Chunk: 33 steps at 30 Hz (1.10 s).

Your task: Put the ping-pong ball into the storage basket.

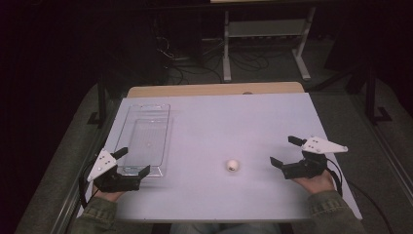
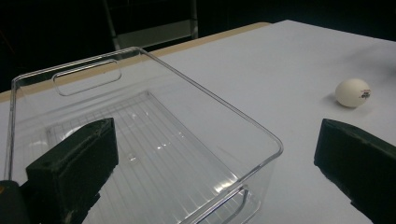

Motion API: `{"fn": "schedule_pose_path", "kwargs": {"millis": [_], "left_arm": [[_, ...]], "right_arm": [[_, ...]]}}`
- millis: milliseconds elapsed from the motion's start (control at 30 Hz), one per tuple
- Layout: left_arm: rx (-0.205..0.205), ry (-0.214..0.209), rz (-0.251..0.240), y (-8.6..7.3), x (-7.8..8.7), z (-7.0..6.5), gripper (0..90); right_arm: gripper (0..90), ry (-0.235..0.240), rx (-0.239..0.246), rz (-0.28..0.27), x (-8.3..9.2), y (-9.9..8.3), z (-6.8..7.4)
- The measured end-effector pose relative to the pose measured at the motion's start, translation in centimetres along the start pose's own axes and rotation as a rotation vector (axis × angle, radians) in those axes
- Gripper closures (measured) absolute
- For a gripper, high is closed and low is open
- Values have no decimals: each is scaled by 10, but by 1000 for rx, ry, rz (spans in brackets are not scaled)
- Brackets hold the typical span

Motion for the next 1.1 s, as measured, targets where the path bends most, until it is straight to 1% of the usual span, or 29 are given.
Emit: {"fn": "schedule_pose_path", "kwargs": {"millis": [367, 467, 567, 700, 900, 1000, 1100], "left_arm": [[-1, 0, 0, 0, 0, -1, 0], [13, -8, -9, 1, 0, 0, 0], [6, -10, -4, 1, 0, 0, 0], [6, -10, -2, 2, -1, 0, 0], [-7, -1, -10, 12, 0, 3, 0], [-8, -9, -3, 17, -1, 3, 0], [-25, -19, 21, 19, -3, 1, 0]], "right_arm": [[0, -4, 6, -2, 1, 0, 0], [0, -3, 5, 5, 0, 0, 0], [0, -2, 10, 18, -2, -2, 1], [0, -2, 16, 15, -2, 0, 3], [0, -10, 14, 11, -1, 0, 1], [0, -10, 12, 15, -1, 0, 1], [0, -8, 16, 16, -2, 0, 1]]}}
Point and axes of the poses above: each handheld gripper's, and its own axes: x roughly backward along the jaws, y roughly out of its top, z roughly to its left, the point moved 5 cm from there along -x, roughly forward along the jaws, and after that the axes turned 9 degrees about -y, right-handed, at the moved point
